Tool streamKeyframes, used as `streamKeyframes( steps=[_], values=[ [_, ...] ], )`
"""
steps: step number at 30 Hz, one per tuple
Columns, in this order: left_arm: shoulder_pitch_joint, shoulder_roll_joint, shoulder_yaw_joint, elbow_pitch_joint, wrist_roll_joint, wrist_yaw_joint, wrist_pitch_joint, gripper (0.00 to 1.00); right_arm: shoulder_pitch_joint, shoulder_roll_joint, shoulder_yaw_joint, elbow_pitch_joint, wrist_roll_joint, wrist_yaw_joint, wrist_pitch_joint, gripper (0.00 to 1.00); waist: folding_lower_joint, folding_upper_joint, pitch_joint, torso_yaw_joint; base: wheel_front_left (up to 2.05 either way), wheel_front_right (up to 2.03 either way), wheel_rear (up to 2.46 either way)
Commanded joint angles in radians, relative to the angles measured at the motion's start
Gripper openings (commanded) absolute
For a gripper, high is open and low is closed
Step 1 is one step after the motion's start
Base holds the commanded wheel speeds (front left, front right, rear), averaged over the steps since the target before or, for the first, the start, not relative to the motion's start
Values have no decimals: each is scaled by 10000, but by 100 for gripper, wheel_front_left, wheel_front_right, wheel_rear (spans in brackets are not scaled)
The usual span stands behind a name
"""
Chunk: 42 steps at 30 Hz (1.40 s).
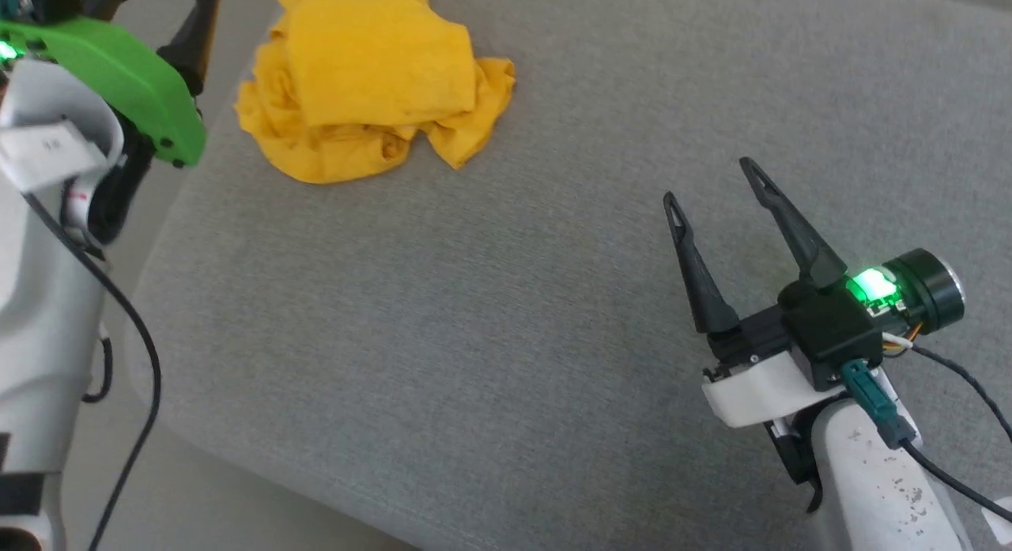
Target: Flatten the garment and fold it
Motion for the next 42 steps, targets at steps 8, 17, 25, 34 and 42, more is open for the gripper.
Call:
streamKeyframes(
  steps=[8, 17, 25, 34, 42],
  values=[
    [-1385, 718, -1185, 1917, -1633, -34, 404, 100, -535, -8, 115, -1068, -453, -17, 428, 100, -2, 0, 1937, -1433, 0, 0, 0],
    [-1469, 1042, -2247, 3258, -2980, -34, 1077, 100, -616, -8, 193, -1633, -574, -17, 660, 100, -2, 0, 2307, -1842, 0, 0, 0],
    [-1416, 1227, -2839, 3642, -3822, -34, 994, 0, -623, -8, 194, -1608, -560, -17, 725, 100, -2, 0, 2092, -1762, 0, 0, 0],
    [-1645, 1945, -3397, 3743, -3716, -34, -14, 0, -416, -8, 65, -1089, -46, -17, 311, 100, -2, 0, 750, -1954, 0, 0, 0],
    [-2236, 2810, -3731, 3015, -3555, -34, -380, 0, 181, -8, -478, -649, 581, -17, -125, 100, -2, 0, -628, -2228, 0, 0, 0]
  ],
)
